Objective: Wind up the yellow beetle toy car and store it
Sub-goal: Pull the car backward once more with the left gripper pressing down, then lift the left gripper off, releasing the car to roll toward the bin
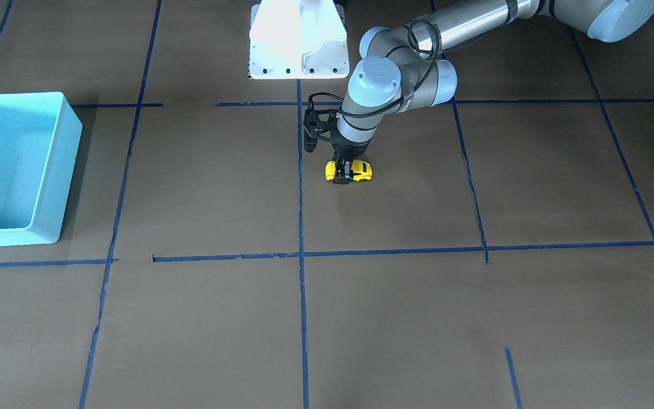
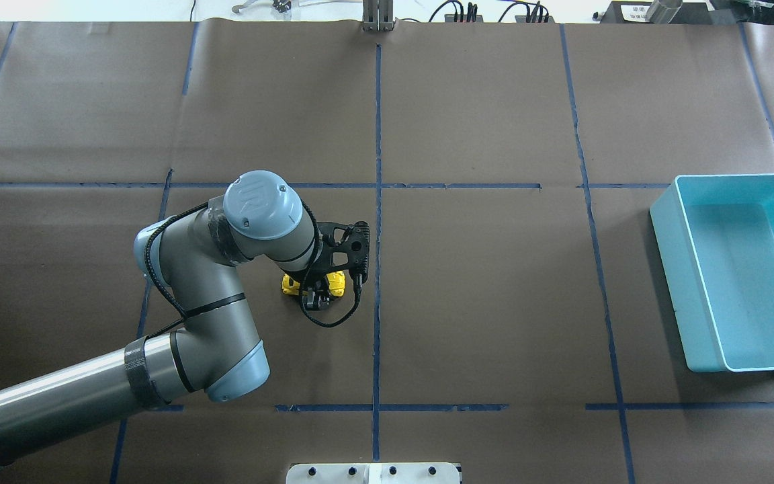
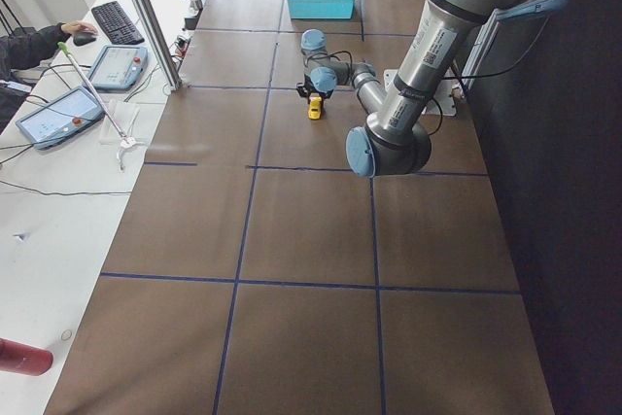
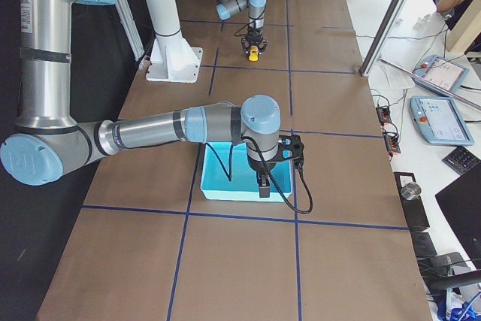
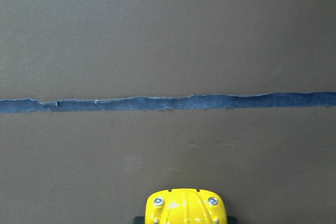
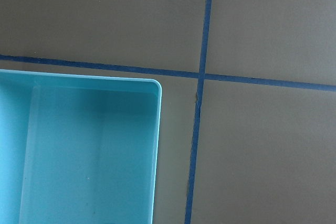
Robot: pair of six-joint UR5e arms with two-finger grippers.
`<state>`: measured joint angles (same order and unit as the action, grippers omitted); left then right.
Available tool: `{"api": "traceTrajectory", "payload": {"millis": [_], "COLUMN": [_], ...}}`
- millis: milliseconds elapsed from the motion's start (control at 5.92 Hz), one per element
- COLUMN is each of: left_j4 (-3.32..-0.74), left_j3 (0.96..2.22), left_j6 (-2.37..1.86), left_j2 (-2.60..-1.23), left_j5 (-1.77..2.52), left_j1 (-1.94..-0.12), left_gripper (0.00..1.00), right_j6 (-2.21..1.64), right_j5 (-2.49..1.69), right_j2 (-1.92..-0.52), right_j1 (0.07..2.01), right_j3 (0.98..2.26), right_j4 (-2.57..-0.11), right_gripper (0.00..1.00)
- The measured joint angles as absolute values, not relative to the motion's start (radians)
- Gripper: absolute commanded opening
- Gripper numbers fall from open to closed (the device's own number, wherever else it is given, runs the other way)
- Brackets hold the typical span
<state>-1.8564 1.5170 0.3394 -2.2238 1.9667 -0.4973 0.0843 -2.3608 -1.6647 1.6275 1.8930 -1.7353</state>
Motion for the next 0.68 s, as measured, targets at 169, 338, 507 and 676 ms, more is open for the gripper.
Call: {"api": "traceTrajectory", "payload": {"millis": [169,338,507,676], "left_j4": [-1.859,-1.860,-1.861,-1.861], "left_j3": [1.521,1.525,1.526,1.526], "left_j6": [0.340,0.340,0.339,0.339], "left_j2": [-2.219,-2.217,-2.217,-2.217], "left_j5": [1.967,1.968,1.968,1.967], "left_j1": [-0.499,-0.500,-0.500,-0.500], "left_gripper": [1.00,1.00,1.00,1.00], "right_j6": [0.084,0.084,0.084,0.084], "right_j5": [-2.361,-2.362,-2.363,-2.364], "right_j2": [-1.665,-1.667,-1.668,-1.668], "right_j1": [1.628,1.628,1.628,1.628], "right_j3": [1.894,1.895,1.897,1.897], "right_j4": [-1.737,-1.738,-1.739,-1.739], "right_gripper": [1.00,1.00,1.00,1.00]}}
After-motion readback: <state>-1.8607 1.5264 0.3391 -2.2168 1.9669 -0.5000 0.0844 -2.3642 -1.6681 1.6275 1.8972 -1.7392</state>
